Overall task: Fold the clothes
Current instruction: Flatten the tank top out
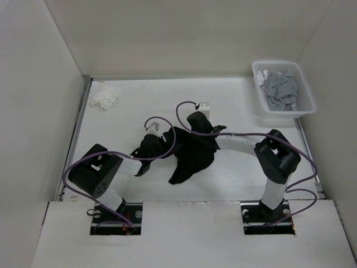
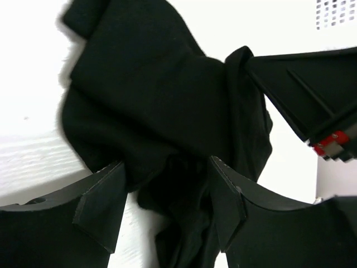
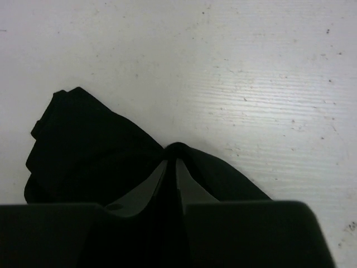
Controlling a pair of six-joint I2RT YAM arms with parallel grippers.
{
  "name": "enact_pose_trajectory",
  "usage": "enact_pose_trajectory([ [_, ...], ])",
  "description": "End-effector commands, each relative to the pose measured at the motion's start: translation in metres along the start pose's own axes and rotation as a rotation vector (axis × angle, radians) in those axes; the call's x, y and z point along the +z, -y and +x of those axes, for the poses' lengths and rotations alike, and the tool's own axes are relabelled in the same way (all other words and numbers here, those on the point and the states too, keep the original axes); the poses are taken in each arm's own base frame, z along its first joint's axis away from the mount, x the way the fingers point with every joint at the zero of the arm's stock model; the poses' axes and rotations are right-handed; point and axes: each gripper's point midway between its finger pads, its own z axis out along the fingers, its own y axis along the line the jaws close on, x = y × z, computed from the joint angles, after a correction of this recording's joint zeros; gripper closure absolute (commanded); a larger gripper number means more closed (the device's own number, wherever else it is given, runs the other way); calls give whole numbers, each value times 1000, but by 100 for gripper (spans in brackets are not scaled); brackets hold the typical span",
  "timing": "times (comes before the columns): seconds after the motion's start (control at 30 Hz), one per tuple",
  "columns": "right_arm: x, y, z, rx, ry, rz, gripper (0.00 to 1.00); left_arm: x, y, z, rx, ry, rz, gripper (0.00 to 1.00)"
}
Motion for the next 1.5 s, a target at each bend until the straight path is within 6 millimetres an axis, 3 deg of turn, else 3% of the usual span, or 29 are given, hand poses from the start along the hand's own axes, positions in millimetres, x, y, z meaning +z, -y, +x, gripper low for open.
enact_pose_trajectory([
  [0.0,-8,3,-26,41,51,-5,60,4,-6,11,-28,-38,-18,44],
  [0.07,-2,4,-20,20,33,3,49,3,-10,12,-28,-28,-26,44],
  [0.2,8,-11,-3,66,-25,-72,51,6,-12,13,-34,-27,-34,49],
  [0.23,8,-14,-10,91,-5,-91,83,8,-13,12,-24,-16,-40,58],
  [0.37,-6,-12,-28,119,61,-105,98,10,-6,8,-7,-2,-21,75],
  [0.4,-27,-3,-48,138,152,-92,100,12,0,0,-8,22,-11,86],
  [0.47,-65,4,-63,147,238,-100,100,17,10,-14,-20,52,6,90],
  [0.5,-70,4,-64,150,245,-105,100,19,16,-24,-24,77,18,91],
  [0.6,-138,13,-62,196,316,-222,100,31,34,-55,-30,162,30,94],
  [0.63,-148,14,-59,198,320,-244,100,33,35,-59,-31,169,29,94],
  [0.73,-196,14,-32,198,299,-378,100,42,45,-85,-51,218,42,96],
  [0.77,-216,9,-4,189,228,-465,99,46,48,-98,-60,243,47,96],
  [0.87,-238,1,54,158,35,-576,98,57,51,-133,-67,302,40,96],
  [0.9,-245,-1,86,146,-78,-604,98,61,52,-146,-69,319,34,97],
  [0.93,-249,-2,116,121,-178,-611,98,64,54,-161,-72,339,31,97],
  [0.97,-251,-2,129,106,-221,-615,98,65,55,-172,-73,355,30,97],
  [1.0,-254,1,159,62,-313,-596,98,66,61,-201,-79,406,33,97],
  [1.07,-257,4,180,27,-382,-560,99,63,73,-230,-87,453,51,97],
  [1.2,-250,7,179,31,-366,-516,99,53,115,-269,-17,485,85,92],
  [1.27,-240,13,173,39,-343,-478,95,56,123,-269,51,461,63,81],
  [1.33,-234,13,166,50,-320,-468,86,61,114,-261,89,424,12,65],
  [1.4,-227,14,156,56,-280,-460,68,56,93,-250,92,407,-45,52],
  [1.47,-216,13,127,85,-179,-444,55,43,68,-234,88,410,-110,48],
])
